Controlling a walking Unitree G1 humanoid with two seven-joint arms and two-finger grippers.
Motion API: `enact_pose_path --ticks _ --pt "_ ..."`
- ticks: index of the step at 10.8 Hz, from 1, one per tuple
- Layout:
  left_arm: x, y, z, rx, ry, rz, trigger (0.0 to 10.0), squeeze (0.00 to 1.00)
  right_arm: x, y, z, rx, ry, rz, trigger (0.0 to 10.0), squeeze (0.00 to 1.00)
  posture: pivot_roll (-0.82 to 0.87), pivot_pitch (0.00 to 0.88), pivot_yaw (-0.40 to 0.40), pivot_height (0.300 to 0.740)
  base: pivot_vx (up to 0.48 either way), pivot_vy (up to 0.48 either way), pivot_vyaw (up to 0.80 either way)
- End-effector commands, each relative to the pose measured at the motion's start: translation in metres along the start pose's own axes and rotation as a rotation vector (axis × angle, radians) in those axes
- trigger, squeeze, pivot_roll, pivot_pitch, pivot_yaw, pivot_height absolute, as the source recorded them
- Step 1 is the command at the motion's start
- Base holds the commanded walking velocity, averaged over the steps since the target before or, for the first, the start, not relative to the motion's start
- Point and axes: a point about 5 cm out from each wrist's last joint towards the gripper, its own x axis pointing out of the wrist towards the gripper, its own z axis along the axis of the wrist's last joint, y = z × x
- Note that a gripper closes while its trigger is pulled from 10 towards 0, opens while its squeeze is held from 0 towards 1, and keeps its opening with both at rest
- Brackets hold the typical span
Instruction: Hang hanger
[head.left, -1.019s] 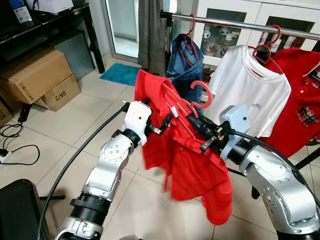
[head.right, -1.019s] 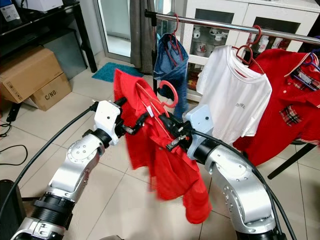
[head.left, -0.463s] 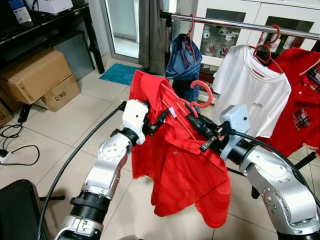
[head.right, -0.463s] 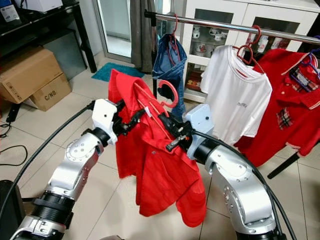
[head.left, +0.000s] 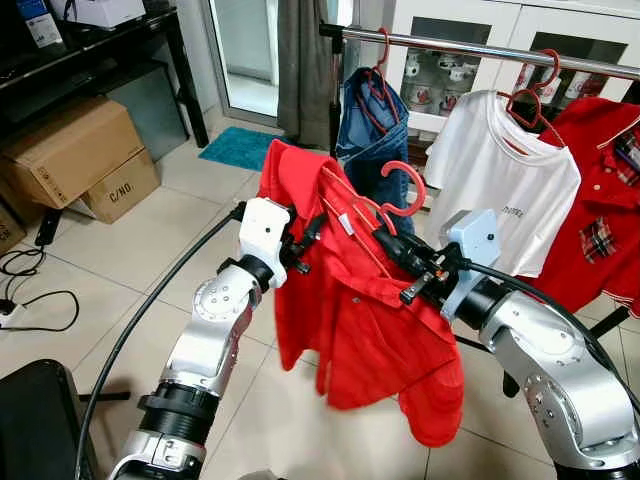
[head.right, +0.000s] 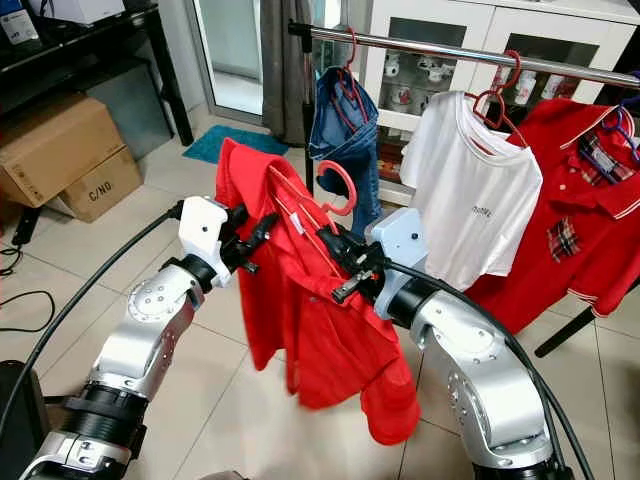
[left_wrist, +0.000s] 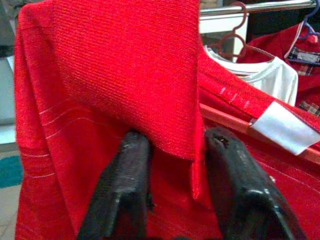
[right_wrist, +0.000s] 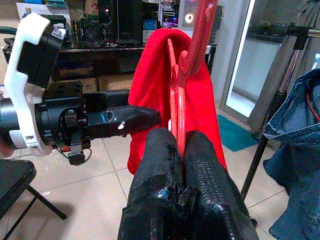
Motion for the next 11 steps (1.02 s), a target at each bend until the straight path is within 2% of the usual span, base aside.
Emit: enact_pose_path --ticks 1,8,9,11 --pt "0.004 0.003 0.004 -0.006 -0.005 0.002 0.0 0.00 -0.002 0.002 0.008 -0.011 -0.035 0.009 0.0 0.00 -0.12 0.000 0.047 0.740 0.000 0.000 0.00" --pt "0.001 0.008 0.001 0.006 0.014 0.055 0.0 0.00 -0.003 -0.002 0.003 -0.053 0.020 -0.009 0.0 0.00 -0.12 0.000 0.037 0.740 0.000 0.000 0.00" --pt "-0.001 0.010 0.000 0.023 0.026 0.057 0.0 0.00 -0.003 -0.003 0.001 -0.082 0.052 -0.005 0.0 0.00 -0.13 0.000 0.035 0.740 0.000 0.000 0.00" --pt "-0.007 0.016 0.007 0.064 0.035 0.044 0.0 0.00 -0.006 -0.009 -0.019 -0.203 0.290 0.016 0.0 0.00 -0.13 0.000 0.030 0.740 0.000 0.000 0.00"
